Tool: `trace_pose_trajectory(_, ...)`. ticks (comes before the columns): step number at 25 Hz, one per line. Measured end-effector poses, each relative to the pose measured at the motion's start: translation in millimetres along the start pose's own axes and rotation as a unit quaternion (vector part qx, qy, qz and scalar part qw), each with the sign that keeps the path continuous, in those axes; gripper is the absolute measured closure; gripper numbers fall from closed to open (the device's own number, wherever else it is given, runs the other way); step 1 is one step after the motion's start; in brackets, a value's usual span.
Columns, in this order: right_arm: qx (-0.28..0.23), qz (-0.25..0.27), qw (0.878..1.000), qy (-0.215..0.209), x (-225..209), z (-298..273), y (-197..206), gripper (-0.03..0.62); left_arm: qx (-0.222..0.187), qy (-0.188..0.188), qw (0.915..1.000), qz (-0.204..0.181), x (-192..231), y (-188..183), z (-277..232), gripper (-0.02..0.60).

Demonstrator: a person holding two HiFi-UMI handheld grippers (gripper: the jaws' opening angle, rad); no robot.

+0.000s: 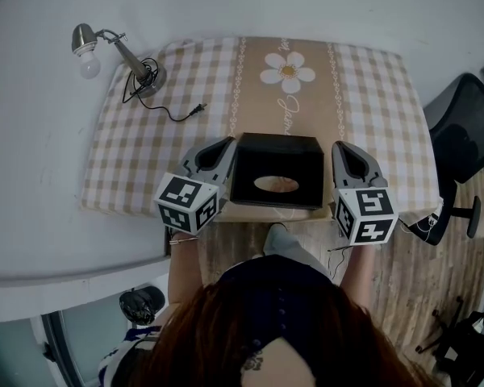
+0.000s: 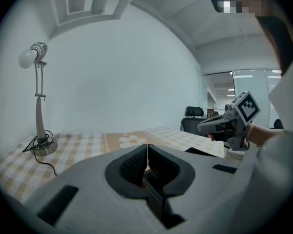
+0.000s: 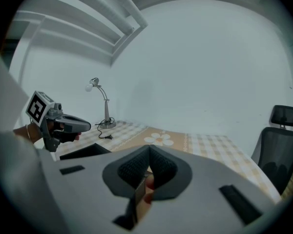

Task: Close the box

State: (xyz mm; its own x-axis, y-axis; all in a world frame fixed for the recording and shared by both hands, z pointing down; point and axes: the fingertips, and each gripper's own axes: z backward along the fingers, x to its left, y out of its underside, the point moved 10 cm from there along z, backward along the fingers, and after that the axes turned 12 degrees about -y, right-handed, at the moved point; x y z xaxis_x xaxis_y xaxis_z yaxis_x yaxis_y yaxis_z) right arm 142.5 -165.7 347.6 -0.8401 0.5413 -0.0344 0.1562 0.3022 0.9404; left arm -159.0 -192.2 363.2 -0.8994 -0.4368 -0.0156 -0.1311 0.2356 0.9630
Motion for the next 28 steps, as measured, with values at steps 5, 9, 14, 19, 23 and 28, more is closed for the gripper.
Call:
trace_pose_trajectory(5, 0.020, -0.003, 1.000, -0.013, -11.4, -9.4, 7.3, 0.577, 0.022, -0.004, 0.9997, 0.011, 7.5, 10.0, -9.4, 0.554)
trace_pose_trajectory(9, 0.034, -0.009, 0.999, -0.022, -19.8, -17.1, 13.7, 0.577, 0.041, -0.004, 0.9990, 0.015, 13.1, 18.1, -16.5, 0.554)
trace_pose_trajectory(14, 0.059, -0.017, 0.997, -0.035, -29.3, -25.4, 24.6, 0.577, 0.067, -0.005, 0.9974, 0.026, 19.9, 30.3, -22.9, 0.554)
trace_pose_trajectory(19, 0.086, -0.032, 0.994, -0.052, -35.3, -37.3, 36.5, 0.577, 0.094, 0.002, 0.9948, 0.039, 26.0, 42.6, -31.0, 0.554)
trace_pose_trajectory(23, 0.109, -0.049, 0.990, -0.070, -37.5, -44.7, 48.1, 0.577, 0.116, 0.013, 0.9920, 0.047, 28.3, 53.2, -35.9, 0.554)
trace_pose_trajectory(28, 0.150, -0.067, 0.981, -0.102, -59.7, -70.8, 36.3, 0.577, 0.149, 0.019, 0.9860, 0.072, 36.0, 49.5, -58.6, 0.554)
